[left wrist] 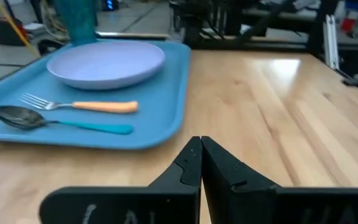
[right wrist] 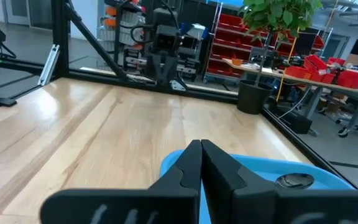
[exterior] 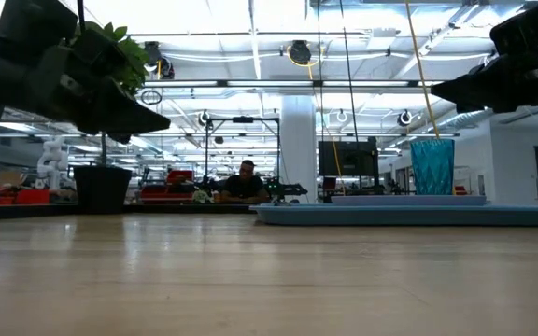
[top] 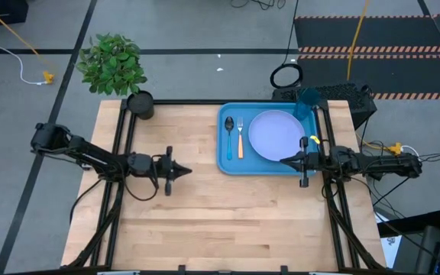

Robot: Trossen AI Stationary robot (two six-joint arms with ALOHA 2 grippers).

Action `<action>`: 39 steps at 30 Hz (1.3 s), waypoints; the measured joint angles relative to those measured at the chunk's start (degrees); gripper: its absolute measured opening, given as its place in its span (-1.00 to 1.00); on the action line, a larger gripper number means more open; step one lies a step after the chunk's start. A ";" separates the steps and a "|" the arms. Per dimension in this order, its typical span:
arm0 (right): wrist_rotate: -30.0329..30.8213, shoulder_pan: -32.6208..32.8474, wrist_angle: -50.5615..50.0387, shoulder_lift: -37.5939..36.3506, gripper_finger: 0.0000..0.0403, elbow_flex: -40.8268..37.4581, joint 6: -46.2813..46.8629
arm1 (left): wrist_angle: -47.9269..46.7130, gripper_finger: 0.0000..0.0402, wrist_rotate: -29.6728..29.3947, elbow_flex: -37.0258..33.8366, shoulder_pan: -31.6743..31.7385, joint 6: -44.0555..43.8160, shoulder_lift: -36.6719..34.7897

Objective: Pick and place plate/cup/fork/spoon on tray
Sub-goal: Return to Home Position

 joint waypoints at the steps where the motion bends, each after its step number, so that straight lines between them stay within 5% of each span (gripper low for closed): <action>1: 0.02 0.00 0.07 -0.01 -1.00 0.00 0.00 | -0.58 -0.98 0.00 0.00 -0.50 0.05 0.00; 10: 0.02 0.00 0.21 0.01 -1.00 0.02 0.00 | -5.41 -0.99 -2.17 -0.14 -3.84 0.03 0.00; 16: 0.02 0.00 0.28 0.01 -1.00 0.01 -0.01 | 3.37 -0.99 -1.05 -6.66 -6.29 -2.92 0.13; 22: 0.05 -0.02 0.48 0.05 -1.00 0.01 -0.02 | 2.54 -0.98 -1.99 -6.58 -7.02 -0.25 -1.98; 39: 0.08 -0.02 0.68 0.25 -1.00 0.01 -0.02 | -7.49 -0.98 -0.20 -6.56 -7.04 10.93 -24.84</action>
